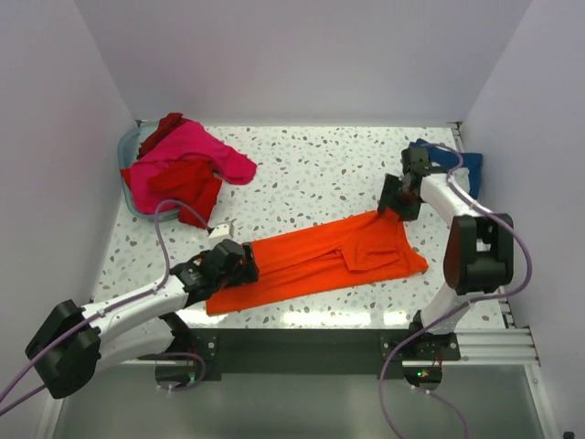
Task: Fold and stack the t-shirts
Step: Fold the tshirt
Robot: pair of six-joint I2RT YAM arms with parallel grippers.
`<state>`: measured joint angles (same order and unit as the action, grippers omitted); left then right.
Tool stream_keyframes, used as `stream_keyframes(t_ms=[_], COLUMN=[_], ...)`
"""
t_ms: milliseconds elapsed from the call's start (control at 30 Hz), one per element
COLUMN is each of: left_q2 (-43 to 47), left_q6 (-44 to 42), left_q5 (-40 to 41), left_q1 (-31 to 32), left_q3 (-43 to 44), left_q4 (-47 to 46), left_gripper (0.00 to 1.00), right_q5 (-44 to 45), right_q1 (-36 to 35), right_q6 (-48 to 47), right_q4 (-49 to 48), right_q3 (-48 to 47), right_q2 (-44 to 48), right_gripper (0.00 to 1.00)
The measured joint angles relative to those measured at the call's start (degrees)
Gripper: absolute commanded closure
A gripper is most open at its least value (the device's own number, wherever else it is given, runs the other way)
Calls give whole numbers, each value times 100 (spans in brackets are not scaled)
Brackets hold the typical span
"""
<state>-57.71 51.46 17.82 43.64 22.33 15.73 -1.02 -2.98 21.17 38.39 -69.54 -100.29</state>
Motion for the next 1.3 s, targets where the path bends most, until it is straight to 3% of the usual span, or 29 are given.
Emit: stream_keyframes(t_ms=[133, 367, 567, 1300], left_q2=[-13, -275, -317, -210], left_q6=[-20, -66, -61, -46], left_q5=[129, 240, 240, 275], left_q1=[0, 0, 0, 0], left_q3=[369, 717, 704, 688], left_q4=[564, 673, 763, 881], left_gripper=[7, 6, 5, 4], right_q5=[7, 205, 310, 308], right_q1=[0, 0, 2, 4], right_q6=[-234, -352, -260, -35], right_q4=[63, 284, 708, 149], right_q3=[4, 868, 1805, 2129], right_q2=[1102, 2524, 2544, 1788], right_gripper=[36, 50, 58, 68])
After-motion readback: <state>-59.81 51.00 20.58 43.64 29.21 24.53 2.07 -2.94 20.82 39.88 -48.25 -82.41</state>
